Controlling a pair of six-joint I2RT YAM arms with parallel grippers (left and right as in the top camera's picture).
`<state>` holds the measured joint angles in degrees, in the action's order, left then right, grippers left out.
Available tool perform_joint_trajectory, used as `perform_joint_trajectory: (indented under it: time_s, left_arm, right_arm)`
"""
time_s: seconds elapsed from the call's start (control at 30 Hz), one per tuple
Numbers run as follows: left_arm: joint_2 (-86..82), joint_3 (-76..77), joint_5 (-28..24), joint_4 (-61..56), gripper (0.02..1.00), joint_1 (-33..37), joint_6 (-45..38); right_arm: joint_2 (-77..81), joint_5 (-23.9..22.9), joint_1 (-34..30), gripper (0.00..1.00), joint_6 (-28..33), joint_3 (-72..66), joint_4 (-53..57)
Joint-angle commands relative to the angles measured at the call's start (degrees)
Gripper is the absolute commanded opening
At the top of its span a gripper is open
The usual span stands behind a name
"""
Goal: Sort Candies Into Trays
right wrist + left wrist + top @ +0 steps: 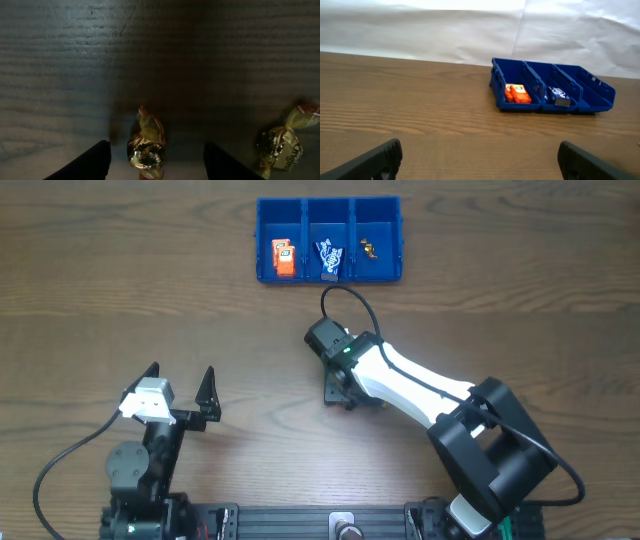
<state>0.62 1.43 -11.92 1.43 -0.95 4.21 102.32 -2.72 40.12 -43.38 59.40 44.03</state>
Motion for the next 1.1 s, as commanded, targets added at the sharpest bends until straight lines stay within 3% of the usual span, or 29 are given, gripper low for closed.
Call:
perform_joint_trajectory:
  time_s: [0.03,0.23,0.5,0.77,0.93,1.1]
  left_arm:
    - [-0.35,-1.16,-1.03,1.77,0.998,0.24,-0.39]
    - [-0.35,-1.16,-1.03,1.77,0.998,0.24,-0.39]
    - [-0.35,-1.16,-1.03,1.77,0.998,0.24,-0.39]
    - [-0.35,-1.16,-1.03,1.77,0.998,0.24,-0.39]
    - [-0.35,-1.16,-1.03,1.77,0.998,0.24,-0.39]
    - [-0.35,-1.16,-1.03,1.77,0.998,0.24,-0.39]
  right_arm:
    - [0.63,0.09,0.44,0.568,1.16,-0.31,-0.28]
    - [1.64,0.07,0.44,0.557,1.44,-0.31,-0.5]
    - [1.86,0.46,0.5,0.253,1.44,-0.31,-0.87]
    - [0.35,0.87,0.44,0.172,3.23,1.49,-0.85]
    - [-5.57,-2.69,-5.14,0.169,8.59,14.19,9.29]
    - [-0.35,-5.64,-14.27,0.167,16.26,37.77,20.52]
